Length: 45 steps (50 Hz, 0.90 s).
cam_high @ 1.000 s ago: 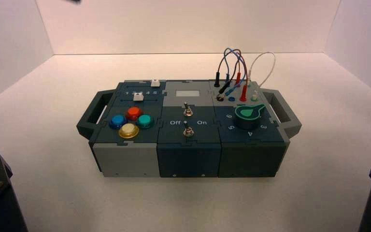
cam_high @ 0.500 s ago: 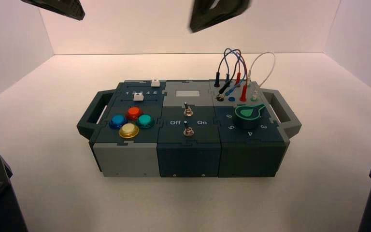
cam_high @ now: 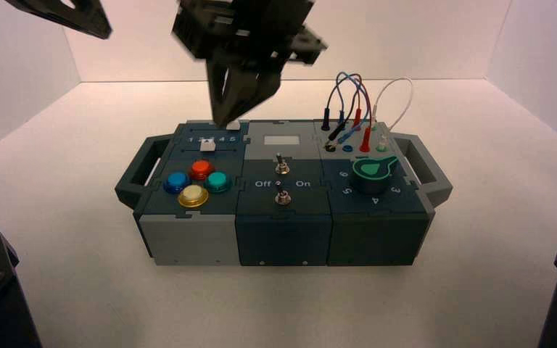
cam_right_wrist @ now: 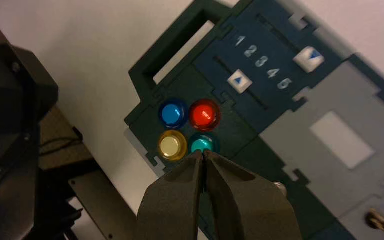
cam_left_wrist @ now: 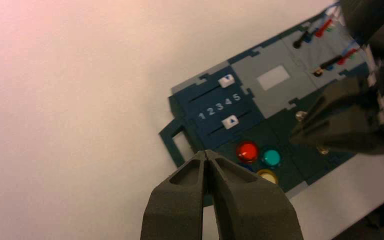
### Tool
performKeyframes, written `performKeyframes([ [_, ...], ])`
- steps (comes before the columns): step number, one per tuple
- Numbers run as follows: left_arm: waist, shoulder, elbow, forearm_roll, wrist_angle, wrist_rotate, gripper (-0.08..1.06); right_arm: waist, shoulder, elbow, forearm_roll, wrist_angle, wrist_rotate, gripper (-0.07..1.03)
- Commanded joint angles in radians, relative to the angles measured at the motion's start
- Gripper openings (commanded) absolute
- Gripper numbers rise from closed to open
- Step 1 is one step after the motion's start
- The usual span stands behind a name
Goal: Push the green button with the right gripper.
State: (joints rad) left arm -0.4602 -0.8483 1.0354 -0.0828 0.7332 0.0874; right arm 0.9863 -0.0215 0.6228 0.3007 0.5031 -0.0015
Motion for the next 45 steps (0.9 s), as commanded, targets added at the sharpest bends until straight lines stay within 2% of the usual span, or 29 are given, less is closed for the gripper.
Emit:
performKeyframes([
  [1,0.037,-0.052,-0.012,0.005,0.028,-0.002,-0.03,0.012,0.057,-0.064,0.014,0.031,-0.002,-0.02],
  [6,0.043,-0.083,-0.009,0.015,0.043,-0.002,-0.03,0.012,0.083,-0.069,0.023,0.043,-0.002,-0.02],
  [36,0.043,-0.095,-0.002,0.014,0.02,-0.003,-0.03,0.012,0.186,-0.123,0.031,0.1,-0.002,-0.02],
  [45,0.043,-0.078,-0.002,0.012,0.02,-0.003,-0.03,0.012,0.238,-0.137,0.054,0.123,-0.002,-0.02],
])
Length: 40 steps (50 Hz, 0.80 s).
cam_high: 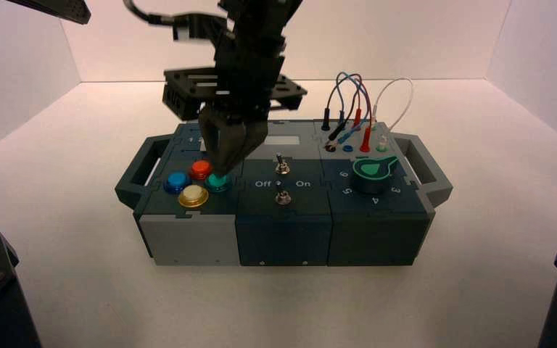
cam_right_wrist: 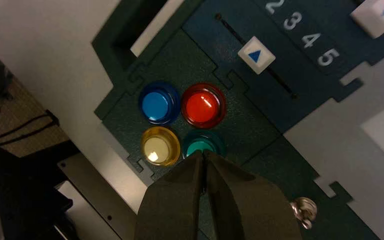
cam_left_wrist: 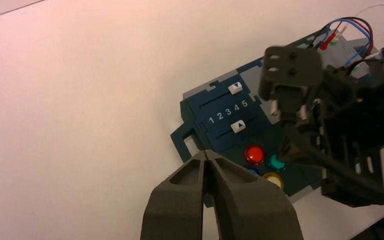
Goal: Push the green button with the right gripper.
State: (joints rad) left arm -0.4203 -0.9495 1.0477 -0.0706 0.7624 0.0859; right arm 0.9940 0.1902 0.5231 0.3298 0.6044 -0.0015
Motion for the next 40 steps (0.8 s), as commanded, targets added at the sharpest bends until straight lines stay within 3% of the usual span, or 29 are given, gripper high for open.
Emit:
performKeyframes([
  [1,0.003,0.025,-0.012,-0.002,-0.009,-0.003,-0.03,0.005,0.029,-0.034,0.028,0.023,-0.002,-0.02],
  [16,0.0,0.052,-0.014,-0.002,-0.012,-0.002,-0.03,0.005,0.025,-0.034,0.041,0.034,-0.002,-0.02],
  [27,-0.003,0.052,-0.012,-0.005,-0.015,-0.002,-0.03,0.005,0.017,-0.017,0.043,0.038,0.014,-0.02],
  [40,-0.014,0.052,-0.012,-0.008,-0.015,-0.002,-0.03,0.003,-0.061,-0.015,0.041,0.06,0.017,-0.02],
])
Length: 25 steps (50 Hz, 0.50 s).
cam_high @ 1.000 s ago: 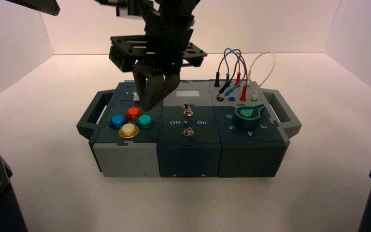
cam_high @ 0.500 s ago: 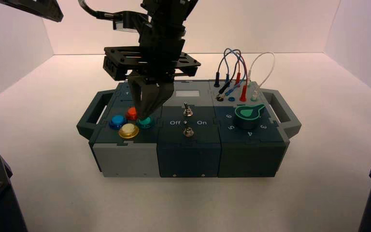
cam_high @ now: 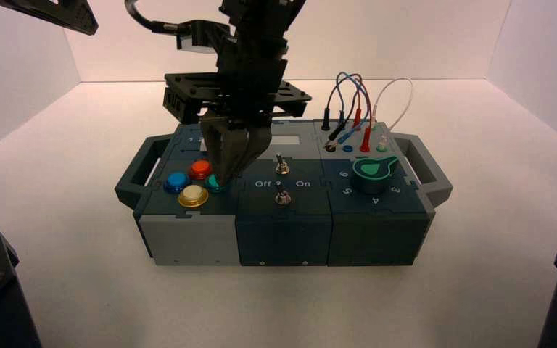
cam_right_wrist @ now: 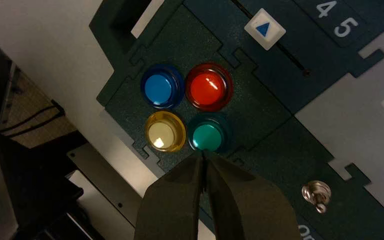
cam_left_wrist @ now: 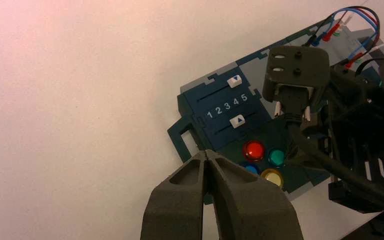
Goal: Push the green button with the right gripper.
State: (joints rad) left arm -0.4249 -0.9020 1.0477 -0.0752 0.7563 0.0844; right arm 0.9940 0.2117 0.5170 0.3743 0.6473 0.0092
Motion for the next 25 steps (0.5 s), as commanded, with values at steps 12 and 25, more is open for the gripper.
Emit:
performKeyframes([
  [12,-0.012,0.011,-0.012,-0.006,-0.015,0.0,-0.03,0.003,-0.121,-0.005,-0.006,0.015,0.017,-0.02],
  [25,-0.015,0.012,-0.012,-0.006,-0.015,0.0,-0.03,0.005,-0.046,-0.005,-0.003,0.003,0.017,-0.02],
])
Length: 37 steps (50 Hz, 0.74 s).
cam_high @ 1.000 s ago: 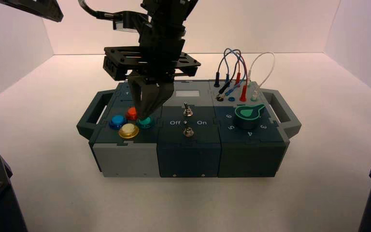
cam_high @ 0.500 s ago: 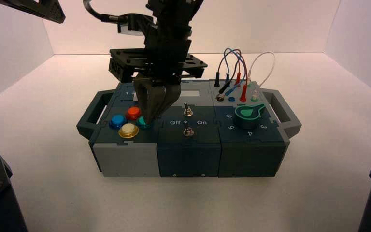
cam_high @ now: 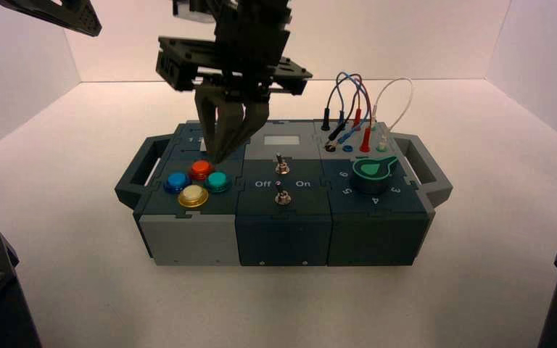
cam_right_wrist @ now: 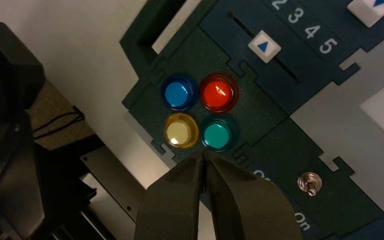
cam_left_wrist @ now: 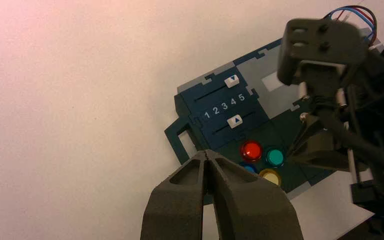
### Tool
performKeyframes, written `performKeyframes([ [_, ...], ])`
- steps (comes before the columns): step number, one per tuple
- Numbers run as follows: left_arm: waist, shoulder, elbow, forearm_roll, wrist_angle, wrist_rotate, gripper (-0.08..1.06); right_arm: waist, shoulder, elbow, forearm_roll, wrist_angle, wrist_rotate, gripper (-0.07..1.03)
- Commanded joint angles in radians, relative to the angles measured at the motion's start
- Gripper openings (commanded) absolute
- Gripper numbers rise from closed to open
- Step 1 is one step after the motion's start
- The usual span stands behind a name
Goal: Push the green button with the right gripper.
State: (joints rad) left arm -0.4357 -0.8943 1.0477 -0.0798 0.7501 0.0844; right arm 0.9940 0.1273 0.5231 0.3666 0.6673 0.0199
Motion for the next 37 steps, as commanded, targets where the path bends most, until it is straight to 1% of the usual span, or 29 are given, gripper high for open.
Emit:
performKeyframes([
  [1,-0.006,0.005,-0.014,-0.003,-0.009,0.0,-0.03,0.005,0.049,-0.012,0.005,-0.02,0.006,-0.02],
  [8,-0.006,0.003,-0.012,-0.003,-0.009,0.0,-0.03,0.005,0.123,-0.012,0.005,-0.028,0.005,-0.02],
  [16,-0.006,0.002,-0.012,-0.002,-0.012,0.0,-0.03,0.005,0.147,-0.011,0.005,-0.028,0.003,-0.02],
  [24,-0.006,0.005,-0.014,-0.002,-0.015,0.0,-0.03,0.005,0.098,-0.009,0.005,-0.009,0.005,-0.02],
  [28,-0.006,0.006,-0.015,-0.002,-0.015,0.0,-0.03,0.005,0.04,-0.009,0.005,0.026,0.009,-0.02],
  [37,-0.008,0.008,-0.012,-0.002,-0.017,0.0,-0.03,0.003,-0.048,0.014,0.002,0.043,0.014,-0.02],
])
